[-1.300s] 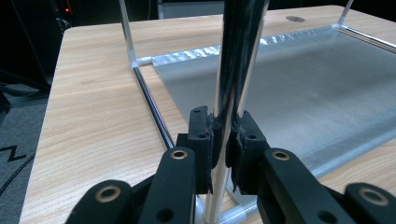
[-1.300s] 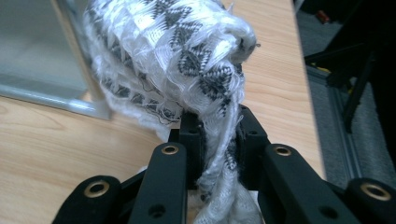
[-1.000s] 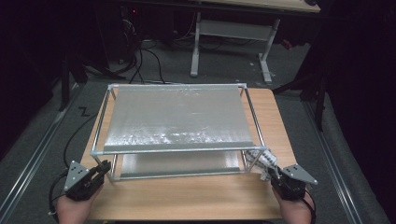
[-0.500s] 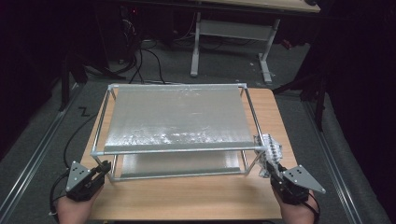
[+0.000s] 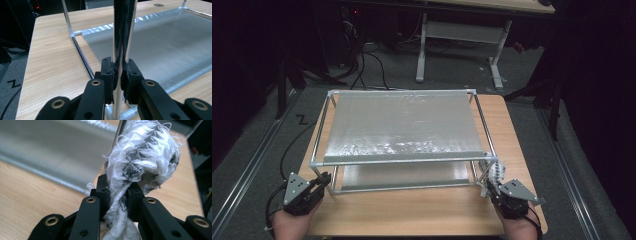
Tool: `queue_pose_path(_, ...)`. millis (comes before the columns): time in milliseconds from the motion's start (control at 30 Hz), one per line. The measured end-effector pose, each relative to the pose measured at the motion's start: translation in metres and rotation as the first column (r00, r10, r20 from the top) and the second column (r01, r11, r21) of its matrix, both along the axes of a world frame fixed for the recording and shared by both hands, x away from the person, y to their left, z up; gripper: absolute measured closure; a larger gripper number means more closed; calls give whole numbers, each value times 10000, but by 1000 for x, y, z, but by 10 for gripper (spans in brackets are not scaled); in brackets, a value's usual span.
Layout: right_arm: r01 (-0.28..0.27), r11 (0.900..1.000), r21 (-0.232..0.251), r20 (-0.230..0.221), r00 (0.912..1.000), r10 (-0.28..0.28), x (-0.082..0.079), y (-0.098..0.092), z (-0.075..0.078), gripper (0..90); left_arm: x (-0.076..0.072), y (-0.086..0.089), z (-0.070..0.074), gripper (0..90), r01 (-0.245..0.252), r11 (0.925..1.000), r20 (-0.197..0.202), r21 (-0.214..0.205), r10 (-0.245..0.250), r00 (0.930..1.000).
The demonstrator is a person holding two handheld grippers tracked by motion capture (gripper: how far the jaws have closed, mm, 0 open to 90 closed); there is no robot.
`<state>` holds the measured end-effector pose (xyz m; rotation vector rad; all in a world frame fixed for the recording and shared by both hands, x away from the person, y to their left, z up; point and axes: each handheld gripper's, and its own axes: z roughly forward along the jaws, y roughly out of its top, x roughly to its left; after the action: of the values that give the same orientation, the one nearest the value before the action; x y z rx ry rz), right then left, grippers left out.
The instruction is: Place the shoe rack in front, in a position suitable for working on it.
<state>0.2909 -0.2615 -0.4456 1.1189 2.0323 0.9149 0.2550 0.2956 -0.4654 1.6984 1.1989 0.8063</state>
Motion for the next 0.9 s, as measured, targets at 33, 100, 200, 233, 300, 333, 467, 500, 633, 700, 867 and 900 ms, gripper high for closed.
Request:
queue_pose_path(33, -26, 10000, -90, -314, 9995, 23, 3, 0, -9, 768, 0, 0, 0, 799, 4, 10000, 3, 6, -4, 10000)
queue_pose_path(100, -50, 9997, -249, -667, 9978, 33, 7, 1, -19, 768, 0, 0, 0, 799, 2, 10000, -18, -2, -2, 10000)
queue_pose_path(200, -50, 9987, -503, -1206, 9927, -11, 13, 1, -33, 768, 0, 0, 0, 798, 2, 10000, -33, 30, -2, 10000)
queue_pose_path(233, -50, 9987, -503, -1206, 9927, -11, 13, 1, -33, 768, 0, 0, 0, 798, 2, 10000, -33, 30, -2, 10000)
queue_pose_path(300, 34, 9981, -620, -1511, 9884, -127, 17, 0, -41, 768, 0, 0, 0, 798, 13, 10000, -27, 59, -13, 10000)
queue_pose_path(333, 34, 9981, -620, -1511, 9884, -127, 17, 0, -41, 768, 0, 0, 0, 798, 13, 10000, -27, 59, -13, 10000)
queue_pose_path(467, 52, 9988, -495, -1585, 9873, -130, 18, -2, -41, 767, 0, 0, 0, 798, 16, 9999, -18, 101, -16, 10000)
queue_pose_path(500, 52, 9988, -495, -1585, 9873, -130, 18, -2, -41, 767, 0, 0, 0, 798, 15, 9999, -20, 100, -15, 10000)
queue_pose_path(633, 66, 9992, -398, -1322, 9912, -118, 13, -2, -31, 767, -1, 0, 0, 798, 35, 9999, 15, 94, -35, 10000)
queue_pose_path(700, 23, 9993, -365, -1059, 9944, -62, 10, -1, -23, 767, -1, -1, 0, 798, 29, 9999, 15, 98, -30, 10000)
queue_pose_path(867, -7, 9995, -325, -118, 9999, 3, 2, -1, 3, 767, -1, -1, 0, 798, 31, 9999, 14, 110, -31, 10000)
queue_pose_path(900, -7, 9998, -223, 177, 9998, 11, -1, -2, 10, 767, -1, -1, 0, 798, 30, 9999, 8, 122, -30, 10000)
